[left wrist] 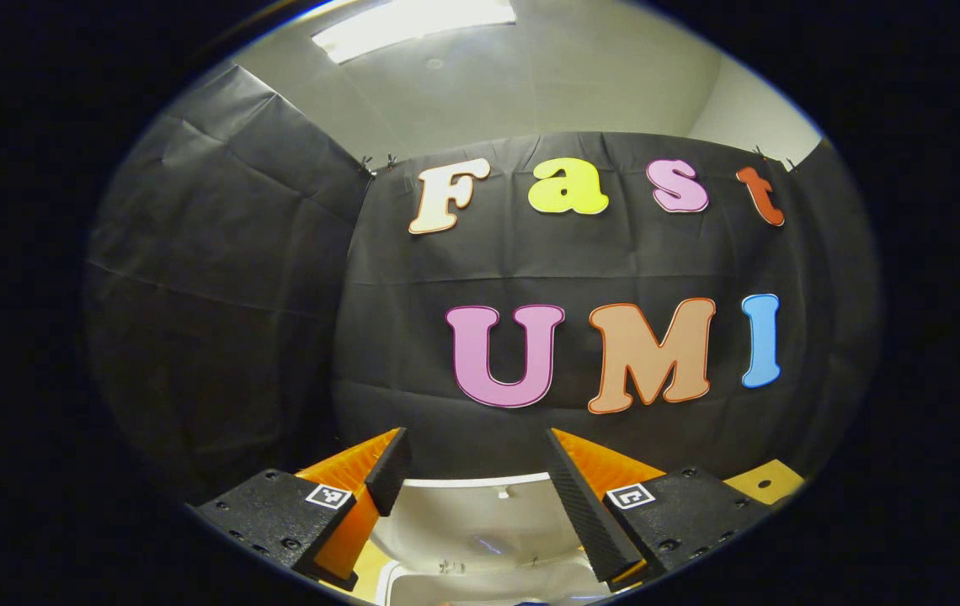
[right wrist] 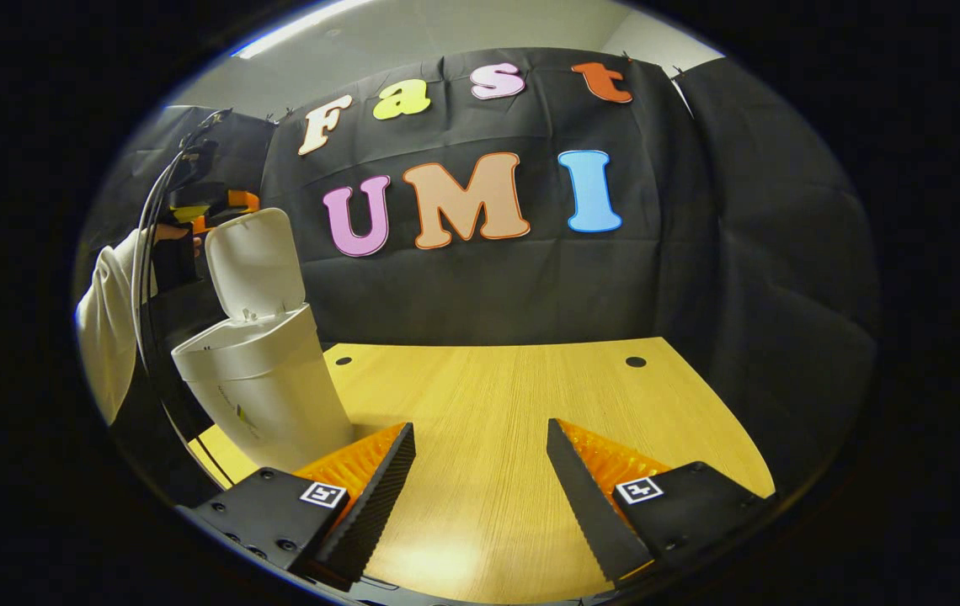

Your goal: Press the lid of the desktop garbage bin to open it, pick up the crumpled paper on the desktop and throw it into the bin, then pick up the pop can on the desktop and drop it into the bin, and finally close the garbage bin lid.

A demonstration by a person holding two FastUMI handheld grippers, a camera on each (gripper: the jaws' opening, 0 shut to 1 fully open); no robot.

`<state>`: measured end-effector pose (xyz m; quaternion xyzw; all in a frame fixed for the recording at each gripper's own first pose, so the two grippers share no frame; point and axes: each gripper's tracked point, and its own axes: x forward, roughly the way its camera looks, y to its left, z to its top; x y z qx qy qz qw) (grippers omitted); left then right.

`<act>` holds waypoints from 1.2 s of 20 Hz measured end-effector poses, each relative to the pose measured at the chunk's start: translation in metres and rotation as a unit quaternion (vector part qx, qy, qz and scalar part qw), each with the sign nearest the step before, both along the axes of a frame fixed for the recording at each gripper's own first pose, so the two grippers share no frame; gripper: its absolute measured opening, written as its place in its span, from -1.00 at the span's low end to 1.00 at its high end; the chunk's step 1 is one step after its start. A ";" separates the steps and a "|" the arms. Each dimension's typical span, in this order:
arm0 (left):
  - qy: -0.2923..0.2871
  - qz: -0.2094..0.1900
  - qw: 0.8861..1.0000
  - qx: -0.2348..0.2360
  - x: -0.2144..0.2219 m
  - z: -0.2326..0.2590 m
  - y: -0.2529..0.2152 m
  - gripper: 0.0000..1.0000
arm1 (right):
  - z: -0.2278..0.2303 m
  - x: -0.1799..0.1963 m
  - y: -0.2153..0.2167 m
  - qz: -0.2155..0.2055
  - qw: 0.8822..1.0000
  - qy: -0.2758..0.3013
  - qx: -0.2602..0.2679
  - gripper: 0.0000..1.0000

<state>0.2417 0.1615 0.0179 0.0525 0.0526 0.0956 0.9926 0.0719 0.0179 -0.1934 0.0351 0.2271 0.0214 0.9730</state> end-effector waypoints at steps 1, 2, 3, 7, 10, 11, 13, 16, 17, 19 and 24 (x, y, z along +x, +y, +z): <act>-0.006 -0.003 1.000 0.004 -0.007 0.001 -0.003 0.86 | -0.001 -0.001 0.001 0.000 1.000 -0.002 0.001 0.99; -0.011 -0.005 1.000 0.008 -0.015 0.000 -0.006 0.87 | 0.000 -0.001 0.002 0.001 1.000 -0.002 0.002 0.99; -0.016 -0.008 1.000 0.013 -0.024 0.000 -0.009 0.87 | -0.001 -0.002 0.003 0.003 1.000 -0.001 0.004 0.97; -0.037 -0.015 0.999 0.024 -0.063 -0.007 -0.022 0.87 | -0.007 -0.002 0.011 0.013 1.000 0.005 0.004 0.99; -0.055 -0.017 0.998 0.038 -0.093 -0.020 -0.032 0.86 | -0.009 -0.003 0.019 0.027 1.000 0.006 -0.001 0.99; -0.060 -0.014 0.997 0.037 -0.102 -0.026 -0.034 0.86 | -0.009 -0.003 0.023 0.031 0.999 0.007 -0.001 0.99; -0.069 -0.008 0.997 0.040 -0.118 -0.036 -0.037 0.87 | -0.012 -0.002 0.027 0.039 0.999 0.011 -0.002 0.99; -0.080 -0.008 0.996 0.049 -0.134 -0.051 -0.042 0.89 | -0.017 -0.006 0.032 0.049 0.999 0.017 -0.010 0.99; -0.083 -0.008 0.995 0.052 -0.137 -0.055 -0.042 0.89 | -0.019 -0.008 0.033 0.051 0.998 0.020 -0.012 0.99; -0.084 -0.004 0.995 0.054 -0.145 -0.063 -0.042 0.90 | -0.025 -0.011 0.035 0.055 0.998 0.028 -0.018 0.99; -0.073 0.009 0.995 0.068 -0.160 -0.095 -0.041 0.96 | -0.025 -0.014 0.035 0.056 0.998 0.025 -0.030 0.99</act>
